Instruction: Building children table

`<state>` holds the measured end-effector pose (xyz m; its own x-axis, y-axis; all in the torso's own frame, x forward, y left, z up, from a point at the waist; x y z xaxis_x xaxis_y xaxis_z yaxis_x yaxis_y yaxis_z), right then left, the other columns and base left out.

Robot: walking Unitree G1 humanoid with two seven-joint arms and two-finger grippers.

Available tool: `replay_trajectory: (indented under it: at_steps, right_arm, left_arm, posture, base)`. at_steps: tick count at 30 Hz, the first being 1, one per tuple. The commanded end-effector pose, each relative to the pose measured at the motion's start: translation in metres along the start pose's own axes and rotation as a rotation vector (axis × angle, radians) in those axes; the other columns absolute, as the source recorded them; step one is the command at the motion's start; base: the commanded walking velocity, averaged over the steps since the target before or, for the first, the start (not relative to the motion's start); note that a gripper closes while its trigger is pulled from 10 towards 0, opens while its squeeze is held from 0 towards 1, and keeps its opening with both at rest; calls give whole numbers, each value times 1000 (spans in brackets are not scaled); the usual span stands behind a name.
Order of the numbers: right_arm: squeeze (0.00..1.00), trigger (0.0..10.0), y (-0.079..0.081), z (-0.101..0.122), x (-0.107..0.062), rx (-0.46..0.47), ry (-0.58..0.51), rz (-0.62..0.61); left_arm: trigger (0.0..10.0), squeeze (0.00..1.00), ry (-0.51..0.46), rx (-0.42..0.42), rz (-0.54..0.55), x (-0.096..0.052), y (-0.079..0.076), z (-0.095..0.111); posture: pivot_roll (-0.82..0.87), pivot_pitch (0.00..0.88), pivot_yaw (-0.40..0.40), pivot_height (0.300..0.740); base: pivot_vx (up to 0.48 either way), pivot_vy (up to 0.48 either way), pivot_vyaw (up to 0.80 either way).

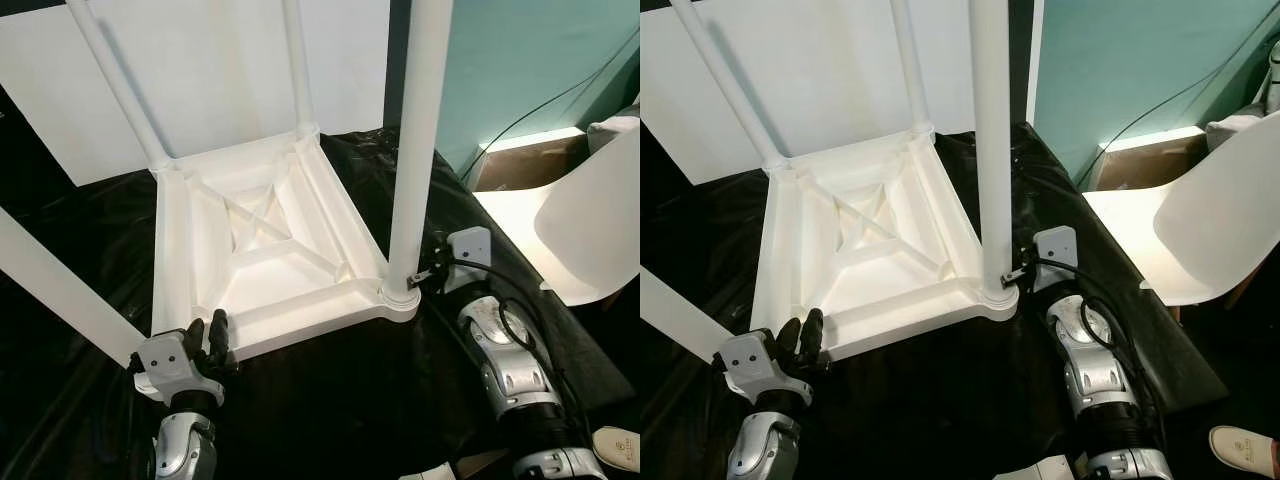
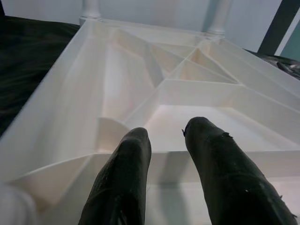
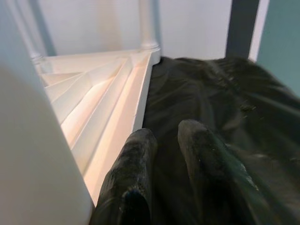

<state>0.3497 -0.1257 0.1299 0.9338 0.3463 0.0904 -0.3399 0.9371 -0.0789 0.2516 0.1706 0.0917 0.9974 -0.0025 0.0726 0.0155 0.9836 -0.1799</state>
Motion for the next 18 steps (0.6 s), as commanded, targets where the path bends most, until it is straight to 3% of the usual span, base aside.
replay_trajectory:
  at_steps: [1,2,6,10,14,17,18]
  right_arm:
    - [0,10000,21,-7,7,12,31,81]
    - [0,10000,30,-7,13,20,34,111]
    - [0,10000,39,-4,20,33,28,142]
    - [0,10000,34,-7,19,37,38,120]
    - [0,10000,1,-16,0,-14,69,-26]
    - [0,10000,-9,-19,-12,-41,78,-80]
    - [0,10000,-20,-20,-27,-87,84,-153]
  left_arm:
    - [10000,0,3,-37,43,1,-4,-5]
    - [10000,0,5,-30,34,2,-5,-5]
    - [10000,0,2,-24,31,4,-5,-5]
    - [10000,0,-2,-21,29,6,-5,-5]
    - [10000,0,-4,-16,26,5,-5,-5]
    - [10000,0,-3,-15,27,5,-4,-6]
    - [10000,0,0,-16,27,4,-4,-6]
  posture:
    - [-56,0,76,740]
    - [-56,0,79,740]
    - [-56,0,81,740]
    - [-53,0,80,740]
    - [-48,0,77,740]
    - [-51,0,77,740]
    - [-51,0,77,740]
  base:
    - [0,0,0]
    - [0,0,0]
    - [0,0,0]
    - [0,0,0]
    - [0,0,0]
    - [0,0,0]
    - [0,0,0]
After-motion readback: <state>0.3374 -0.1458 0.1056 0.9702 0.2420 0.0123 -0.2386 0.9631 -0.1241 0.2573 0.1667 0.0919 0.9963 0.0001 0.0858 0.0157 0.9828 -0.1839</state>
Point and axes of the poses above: a point about 5 cm out from each wrist's last joint towards the gripper, its own x axis pointing out of the wrist towards the gripper, its own z axis along the axis of the wrist's last joint, y = z × x, the point moved 4 cm from there along x, pointing out of the wrist towards the gripper, and after that the axes turned 5 degrees about x, right-handed, at the moved point
